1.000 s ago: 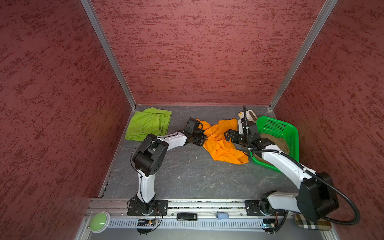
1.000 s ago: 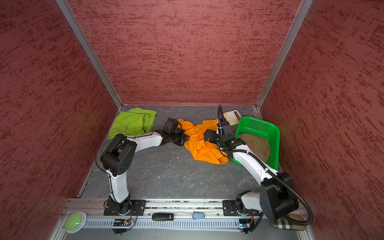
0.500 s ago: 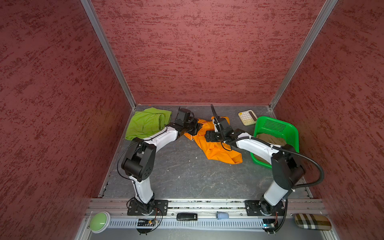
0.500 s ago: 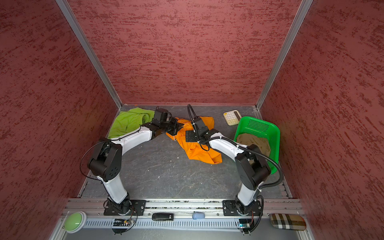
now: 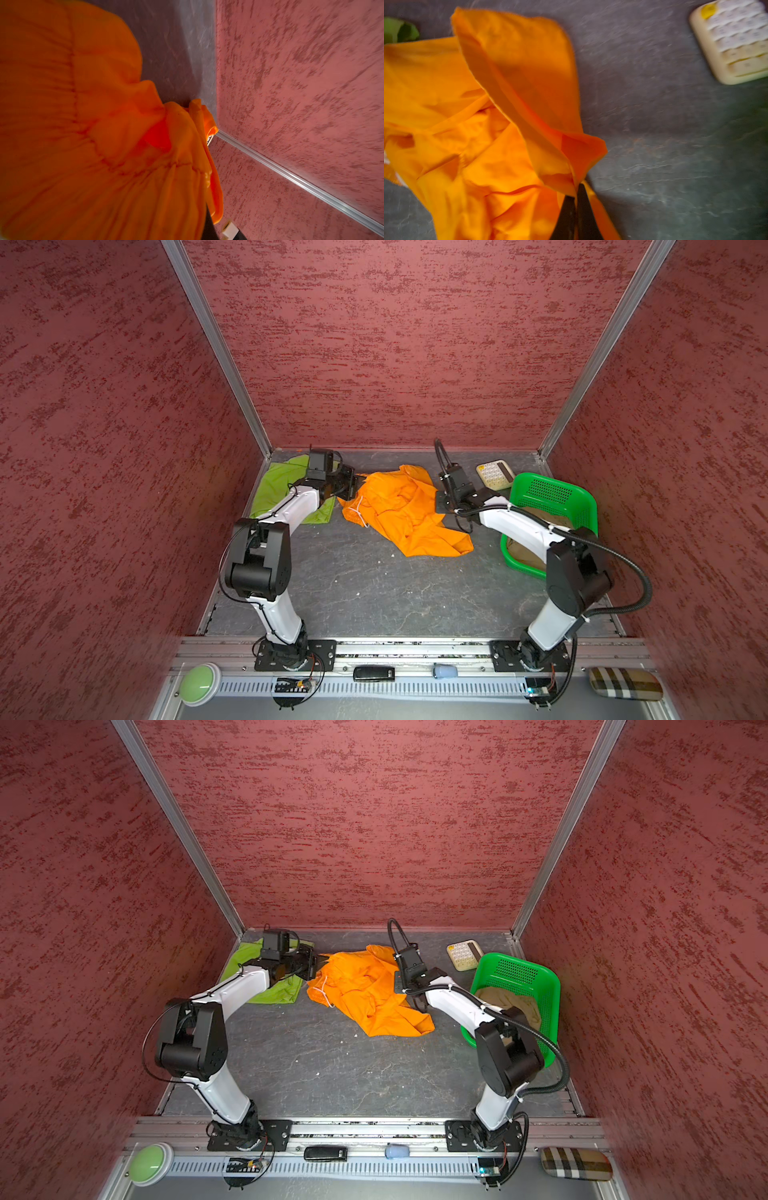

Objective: Fold and stack the shorts

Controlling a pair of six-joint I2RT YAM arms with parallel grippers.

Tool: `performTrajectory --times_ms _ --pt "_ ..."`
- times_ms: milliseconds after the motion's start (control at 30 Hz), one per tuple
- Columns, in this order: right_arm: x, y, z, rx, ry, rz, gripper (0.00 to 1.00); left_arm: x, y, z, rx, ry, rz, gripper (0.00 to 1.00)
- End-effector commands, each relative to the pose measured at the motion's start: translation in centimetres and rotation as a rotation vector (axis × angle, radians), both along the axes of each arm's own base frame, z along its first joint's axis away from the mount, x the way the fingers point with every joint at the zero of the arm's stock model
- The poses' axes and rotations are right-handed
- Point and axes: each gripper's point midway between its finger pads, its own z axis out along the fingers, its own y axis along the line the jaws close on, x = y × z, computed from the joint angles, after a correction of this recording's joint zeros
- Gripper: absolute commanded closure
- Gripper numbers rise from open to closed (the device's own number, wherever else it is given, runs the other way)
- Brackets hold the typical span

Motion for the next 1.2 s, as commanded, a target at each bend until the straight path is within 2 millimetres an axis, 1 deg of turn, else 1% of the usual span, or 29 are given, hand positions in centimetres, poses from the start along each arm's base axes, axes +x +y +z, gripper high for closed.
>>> performTrajectory --times_ms 0,67,133,167,233,267,300,333,367,400,467,500,567,633,667,733,833,900,1000,1100,1167 --pt "0.4 -3.6 2.1 -0.051 -0.038 -0.047 1.0 0.9 1.0 3.3 -0.009 -0.114 -0.074 1.0" --pt "0.5 -5.1 2.4 -0.059 -0.041 -0.067 1.0 1.1 2.3 4.0 -0.004 -0.136 -0.073 1.0" --pt "0.0 -6.4 1.6 -0.071 -0.025 -0.089 1.0 0.9 3.7 4.2 0.015 -0.142 -0.066 1.0" --pt "-0.5 -6.9 0.9 -0.075 -0.009 -0.097 1.0 0.6 4.1 4.2 0.021 -0.14 -0.066 1.0" --pt "-2.0 -7.6 -1.5 -0.077 0.04 -0.115 1.0 -0.2 4.9 3.5 0.03 -0.128 -0.071 1.0" --pt "-2.8 -7.7 -2.7 -0.072 0.067 -0.121 1.0 -0.7 5.2 3.0 0.031 -0.119 -0.072 1.0" --pt "-3.7 -7.8 -3.9 -0.063 0.098 -0.125 0.98 -1.4 5.5 2.3 0.03 -0.103 -0.072 1.0" --pt "-4.6 -7.8 -5.0 -0.052 0.127 -0.13 0.87 -2.0 5.6 1.5 0.027 -0.091 -0.08 1.0" --pt "-5.1 -7.8 -5.6 -0.042 0.145 -0.132 0.79 -2.5 5.4 1.0 0.02 -0.081 -0.095 1.0" --pt "-5.4 -7.8 -5.6 -0.034 0.15 -0.135 0.71 -3.0 5.2 0.3 0.014 -0.064 -0.115 1.0" --pt "-5.2 -7.8 -4.1 -0.026 0.123 -0.139 0.48 -4.2 4.7 -0.9 0.011 -0.036 -0.144 1.0" --pt "-4.7 -7.7 -2.7 -0.022 0.094 -0.137 0.38 -4.7 4.5 -1.3 0.015 -0.032 -0.155 1.0" --pt "-3.3 -7.2 -0.1 -0.011 0.033 -0.118 0.23 -5.4 4.5 -1.9 0.03 -0.025 -0.168 1.0" --pt "-1.3 -5.5 1.5 0.018 0.004 -0.053 0.05 -5.7 4.6 -1.8 0.047 -0.032 -0.179 1.0" --pt "-0.4 -4.4 1.6 0.035 0.005 -0.016 0.01 -5.9 4.4 -1.8 0.053 -0.034 -0.186 1.0" --pt "1.3 -1.7 1.2 0.043 0.01 0.061 0.01 -6.1 4.4 -1.4 0.062 -0.045 -0.191 1.0" --pt "3.6 3.1 -0.4 0.023 0.024 0.174 0.01 -6.3 4.5 -1.0 0.082 -0.054 -0.205 1.0" --pt "4.4 5.9 -1.9 0.011 0.045 0.235 0.01 -6.3 4.6 -0.7 0.088 -0.06 -0.216 1.0" --pt "5.1 8.4 -3.9 -0.003 0.083 0.285 0.01 -6.3 4.7 -0.3 0.096 -0.067 -0.229 1.0" --pt "4.9 9.8 -5.7 -0.005 0.123 0.316 0.01 -6.3 5.1 -0.1 0.104 -0.071 -0.233 1.0" --pt "4.7 10.4 -6.6 -0.004 0.142 0.329 0.03 -6.1 5.3 0.0 0.1 -0.073 -0.232 1.0"
